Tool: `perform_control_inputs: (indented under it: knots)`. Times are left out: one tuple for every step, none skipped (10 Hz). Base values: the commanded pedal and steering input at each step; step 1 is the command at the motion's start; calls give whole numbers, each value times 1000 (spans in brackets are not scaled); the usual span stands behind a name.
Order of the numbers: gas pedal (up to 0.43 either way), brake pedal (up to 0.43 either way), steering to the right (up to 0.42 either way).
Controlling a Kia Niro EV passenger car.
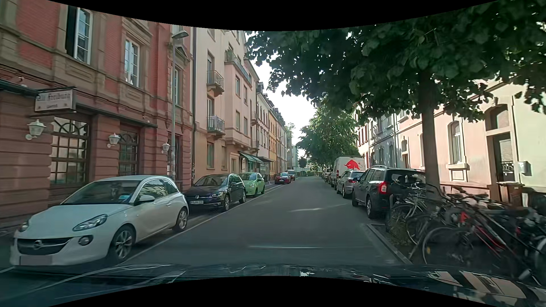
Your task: Follow the waypoints while adhering to traffic rules and regulations
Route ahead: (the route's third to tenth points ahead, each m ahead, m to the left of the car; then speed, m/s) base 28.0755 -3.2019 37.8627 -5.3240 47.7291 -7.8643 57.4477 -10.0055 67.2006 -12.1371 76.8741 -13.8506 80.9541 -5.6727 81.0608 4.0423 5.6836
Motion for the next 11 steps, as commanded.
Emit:
perform_control_inputs:
  knots:
    - [228, 0, 57]
    - [228, 0, 63]
    - [228, 0, 61]
    - [240, 0, 56]
    - [240, 0, 55]
    - [240, 0, 55]
    - [228, 0, 53]
    - [228, 0, 47]
    - [228, 0, 43]
    - [228, 0, 38]
    - [228, 0, 38]
